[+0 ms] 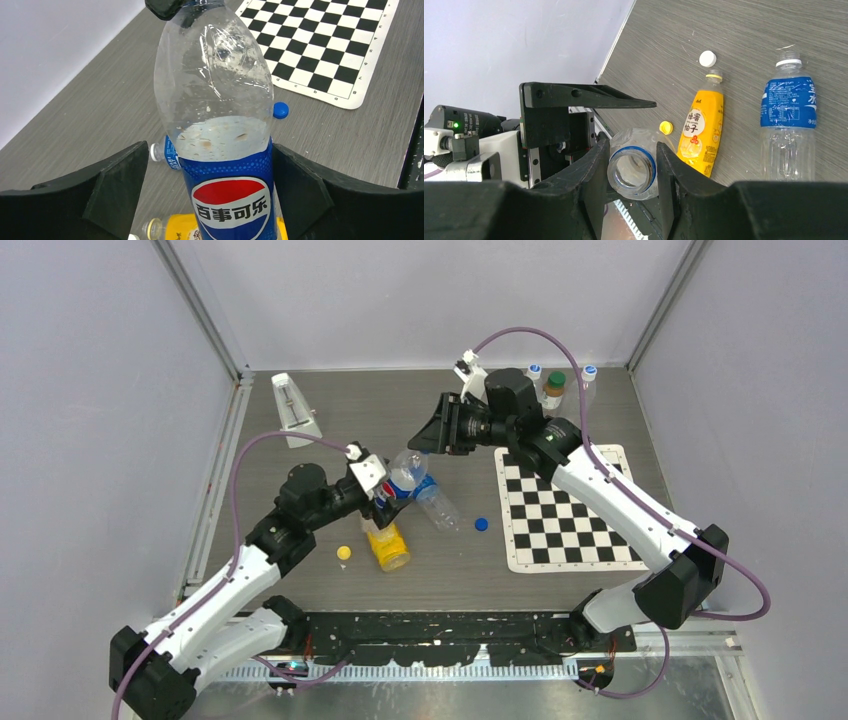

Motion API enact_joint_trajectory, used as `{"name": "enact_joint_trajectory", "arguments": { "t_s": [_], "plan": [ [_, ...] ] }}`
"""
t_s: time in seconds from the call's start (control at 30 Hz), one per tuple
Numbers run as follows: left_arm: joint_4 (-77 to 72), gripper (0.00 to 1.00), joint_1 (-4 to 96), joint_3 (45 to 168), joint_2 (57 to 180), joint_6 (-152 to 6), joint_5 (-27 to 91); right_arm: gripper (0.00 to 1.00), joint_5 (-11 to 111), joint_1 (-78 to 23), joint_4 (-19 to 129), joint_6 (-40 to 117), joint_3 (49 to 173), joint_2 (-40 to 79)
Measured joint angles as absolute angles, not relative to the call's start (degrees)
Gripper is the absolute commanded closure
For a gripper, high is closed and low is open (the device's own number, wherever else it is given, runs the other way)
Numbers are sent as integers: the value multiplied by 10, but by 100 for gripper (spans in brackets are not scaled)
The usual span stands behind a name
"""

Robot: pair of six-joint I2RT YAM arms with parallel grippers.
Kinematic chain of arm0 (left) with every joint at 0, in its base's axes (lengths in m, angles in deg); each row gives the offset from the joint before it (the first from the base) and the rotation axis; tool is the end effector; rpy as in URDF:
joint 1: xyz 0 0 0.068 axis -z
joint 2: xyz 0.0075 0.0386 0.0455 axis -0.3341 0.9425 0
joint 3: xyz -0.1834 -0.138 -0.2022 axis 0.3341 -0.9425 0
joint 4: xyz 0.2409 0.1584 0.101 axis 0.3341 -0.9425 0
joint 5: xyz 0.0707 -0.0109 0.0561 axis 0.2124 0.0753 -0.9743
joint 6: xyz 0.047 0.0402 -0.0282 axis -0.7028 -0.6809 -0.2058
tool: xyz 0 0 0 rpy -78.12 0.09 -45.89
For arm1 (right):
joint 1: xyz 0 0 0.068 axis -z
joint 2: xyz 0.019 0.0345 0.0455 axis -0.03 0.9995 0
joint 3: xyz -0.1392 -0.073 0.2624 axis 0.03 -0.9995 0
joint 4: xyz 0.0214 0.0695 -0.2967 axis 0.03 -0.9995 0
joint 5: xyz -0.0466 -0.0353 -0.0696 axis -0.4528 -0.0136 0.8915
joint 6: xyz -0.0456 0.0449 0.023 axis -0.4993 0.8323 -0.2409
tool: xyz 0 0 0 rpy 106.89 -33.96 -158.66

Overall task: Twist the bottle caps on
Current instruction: Pick up the plastic bottle at the center of the board.

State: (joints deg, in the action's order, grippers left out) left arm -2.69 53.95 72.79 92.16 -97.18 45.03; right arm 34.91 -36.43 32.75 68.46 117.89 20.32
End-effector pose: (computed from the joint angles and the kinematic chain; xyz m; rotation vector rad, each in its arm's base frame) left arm 0.1928 -0.1560 0.3227 0.9439 1.4795 -0.5952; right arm 0.2889 0.2541 0.4229 -0.3120 2.1315 1.2084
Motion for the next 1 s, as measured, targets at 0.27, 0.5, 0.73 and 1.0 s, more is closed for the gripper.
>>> {"name": "enact_joint_trajectory", "arguments": {
  "t_s": [0.27, 0.5, 0.73, 1.0],
  "plan": [
    [-35, 6, 540, 744, 951, -931, 452, 100, 341, -364, 309, 649, 1179, 203],
    [-47, 7, 540, 777, 981, -885, 467, 99, 341, -365, 306, 634, 1178, 203],
    [-47, 26, 540, 783, 997, -860, 487, 99, 342, -368, 306, 631, 1175, 203],
    [-48, 52, 540, 785, 1010, -845, 504, 76, 348, -369, 305, 628, 1172, 203]
  ]
}}
